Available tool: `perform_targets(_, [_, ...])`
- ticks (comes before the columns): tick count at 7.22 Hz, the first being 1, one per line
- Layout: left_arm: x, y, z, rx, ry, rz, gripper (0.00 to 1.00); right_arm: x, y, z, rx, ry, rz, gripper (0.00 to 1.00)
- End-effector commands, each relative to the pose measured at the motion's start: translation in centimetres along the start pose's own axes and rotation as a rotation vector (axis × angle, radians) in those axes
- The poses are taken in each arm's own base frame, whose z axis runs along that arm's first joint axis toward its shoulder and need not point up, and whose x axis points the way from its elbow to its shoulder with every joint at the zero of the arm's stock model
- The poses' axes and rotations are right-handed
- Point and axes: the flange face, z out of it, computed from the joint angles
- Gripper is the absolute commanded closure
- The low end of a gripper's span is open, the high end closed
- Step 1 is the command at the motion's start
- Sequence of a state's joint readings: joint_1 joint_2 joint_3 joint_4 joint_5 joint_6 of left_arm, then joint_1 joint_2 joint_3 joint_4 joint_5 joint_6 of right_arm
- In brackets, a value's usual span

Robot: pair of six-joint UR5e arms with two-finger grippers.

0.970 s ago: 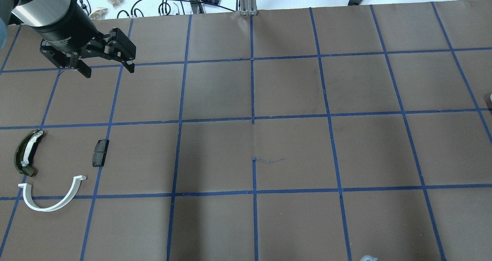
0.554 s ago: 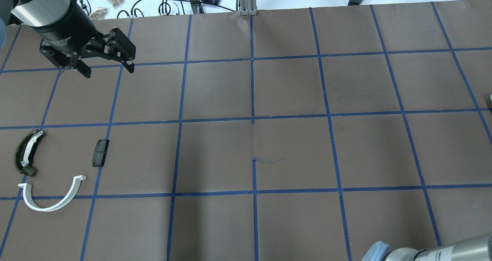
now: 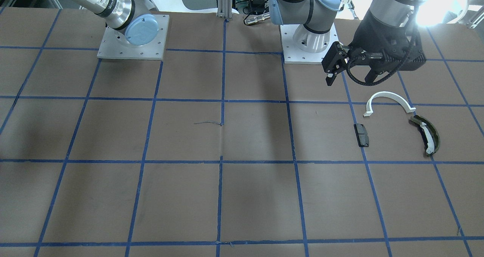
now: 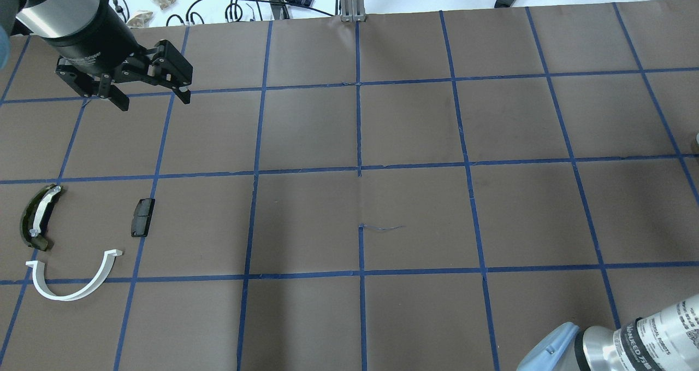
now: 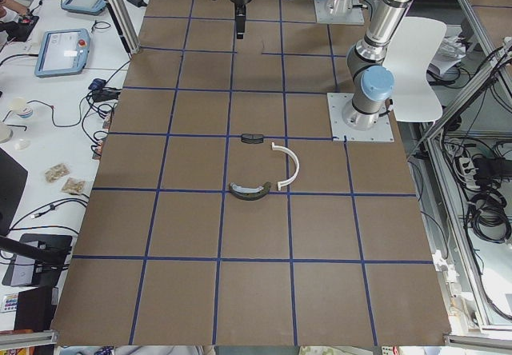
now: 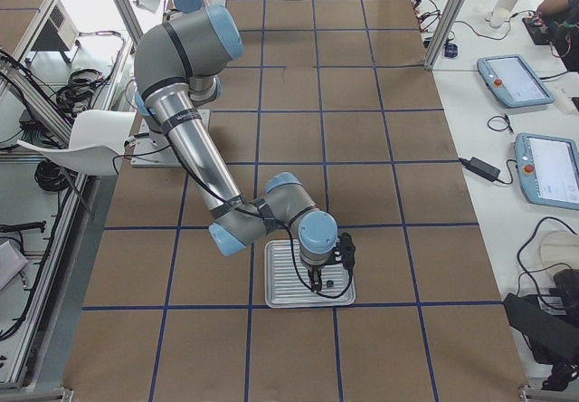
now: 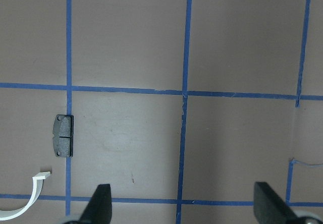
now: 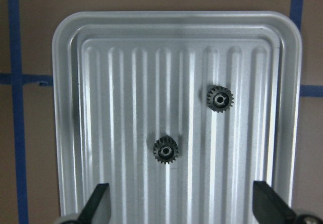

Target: Place bearing gear from tray to pile

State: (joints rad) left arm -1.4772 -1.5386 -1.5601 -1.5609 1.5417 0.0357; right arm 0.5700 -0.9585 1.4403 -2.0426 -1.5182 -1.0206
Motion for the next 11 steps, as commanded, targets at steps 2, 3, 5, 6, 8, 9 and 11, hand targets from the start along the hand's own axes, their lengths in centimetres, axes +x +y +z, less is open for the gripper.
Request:
perform_targets(2, [0.0, 0.0, 0.0, -0.001, 0.000, 0.001, 0.00, 0.6, -0.5, 3.5, 0.005, 0.005, 0.071, 0.00])
perform_targets(3, [0.0, 0.0, 0.1, -0.002, 0.000, 0.001, 0.00, 0.5, -0.4, 3.9, 0.003, -0.001, 0.067, 0.02])
perform_targets(5, [0.1, 0.0, 0.0, 0.001, 0.002, 0.001, 0.00, 0.2, -0.6, 4.4, -0.002, -0.008, 0.072, 0.09])
perform_targets(6, [0.0, 0.0, 0.1, -0.001, 0.002, 0.001, 0.00, 0.2, -0.5, 4.8, -0.005, -0.015, 0.079, 0.14])
perform_targets(8, [0.0, 0.0, 0.0, 0.001, 0.002, 0.001, 0.00, 0.2, -0.5, 5.1, -0.008, -0.019, 0.079, 0.53])
perform_targets(9, [0.0, 0.0, 0.0, 0.001, 0.002, 0.001, 0.00, 0.2, -0.5, 5.1, -0.009, -0.018, 0.073, 0.84])
perform_targets(11, [0.0, 0.0, 0.1, -0.001, 0.002, 0.001, 0.00, -0.3, -1.1, 4.9, -0.008, -0.017, 0.058, 1.00])
